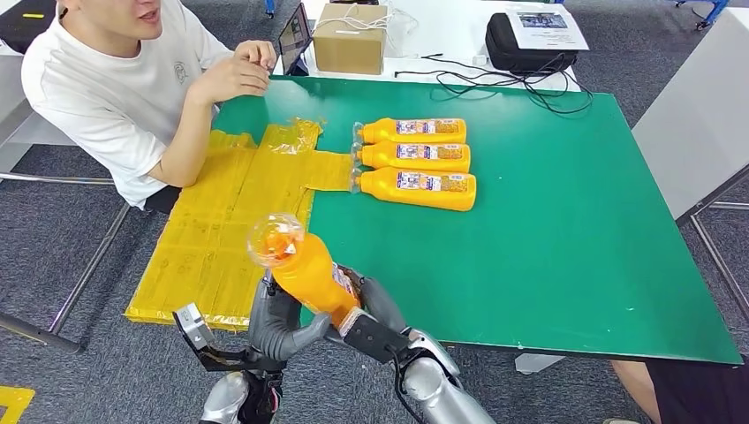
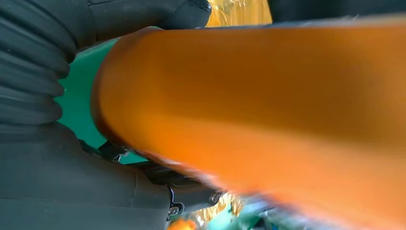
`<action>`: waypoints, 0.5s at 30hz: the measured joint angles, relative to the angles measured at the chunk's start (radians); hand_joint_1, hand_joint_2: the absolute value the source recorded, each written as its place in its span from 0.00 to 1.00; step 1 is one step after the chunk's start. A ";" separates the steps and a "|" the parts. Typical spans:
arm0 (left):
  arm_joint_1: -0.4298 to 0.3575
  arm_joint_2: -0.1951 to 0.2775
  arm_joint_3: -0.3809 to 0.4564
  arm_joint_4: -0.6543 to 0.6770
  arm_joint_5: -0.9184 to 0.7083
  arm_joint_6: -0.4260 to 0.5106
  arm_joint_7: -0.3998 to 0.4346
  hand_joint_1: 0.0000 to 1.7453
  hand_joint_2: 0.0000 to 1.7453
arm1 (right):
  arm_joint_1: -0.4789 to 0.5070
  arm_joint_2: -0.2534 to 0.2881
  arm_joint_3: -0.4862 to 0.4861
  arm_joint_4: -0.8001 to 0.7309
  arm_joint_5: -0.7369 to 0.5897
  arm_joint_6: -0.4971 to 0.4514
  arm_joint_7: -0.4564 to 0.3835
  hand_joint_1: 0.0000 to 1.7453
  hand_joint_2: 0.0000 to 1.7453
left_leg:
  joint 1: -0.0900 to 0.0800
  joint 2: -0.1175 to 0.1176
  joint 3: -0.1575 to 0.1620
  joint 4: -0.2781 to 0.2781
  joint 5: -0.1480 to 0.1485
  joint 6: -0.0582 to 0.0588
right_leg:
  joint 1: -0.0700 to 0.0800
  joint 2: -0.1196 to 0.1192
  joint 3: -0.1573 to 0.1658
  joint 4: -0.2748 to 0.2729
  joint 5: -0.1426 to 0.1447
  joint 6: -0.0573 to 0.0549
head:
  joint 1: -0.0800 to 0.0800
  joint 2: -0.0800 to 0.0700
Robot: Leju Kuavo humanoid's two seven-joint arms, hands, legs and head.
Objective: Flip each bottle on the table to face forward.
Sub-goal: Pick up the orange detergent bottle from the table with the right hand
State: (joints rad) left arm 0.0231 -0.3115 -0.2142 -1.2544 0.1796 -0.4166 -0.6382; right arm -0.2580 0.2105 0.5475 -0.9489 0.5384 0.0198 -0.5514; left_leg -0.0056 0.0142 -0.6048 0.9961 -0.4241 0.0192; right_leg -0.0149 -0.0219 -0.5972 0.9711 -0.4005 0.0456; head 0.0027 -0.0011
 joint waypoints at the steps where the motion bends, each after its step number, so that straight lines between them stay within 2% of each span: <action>1: -0.001 0.001 0.000 0.004 0.000 0.000 0.000 0.00 1.00 | -0.006 0.000 0.008 0.010 0.000 0.000 0.001 1.00 1.00 | 0.000 0.000 0.000 0.000 0.000 0.000 | 0.000 0.000 0.000 0.000 0.000 0.000 | 0.000 0.000; 15: -0.016 0.003 0.016 0.042 0.036 -0.029 0.018 0.00 1.00 | -0.052 0.000 0.062 0.079 0.001 -0.003 0.000 1.00 1.00 | 0.000 0.000 0.000 0.000 0.000 0.000 | 0.000 0.000 0.000 0.000 0.000 0.000 | 0.000 0.000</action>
State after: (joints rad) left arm 0.0075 -0.3086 -0.1984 -1.2119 0.2152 -0.4461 -0.6201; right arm -0.3102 0.2110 0.6099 -0.8697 0.5390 0.0168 -0.5511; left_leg -0.0057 0.0142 -0.6048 0.9961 -0.4242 0.0192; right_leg -0.0149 -0.0218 -0.5973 0.9710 -0.4005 0.0456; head 0.0025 -0.0011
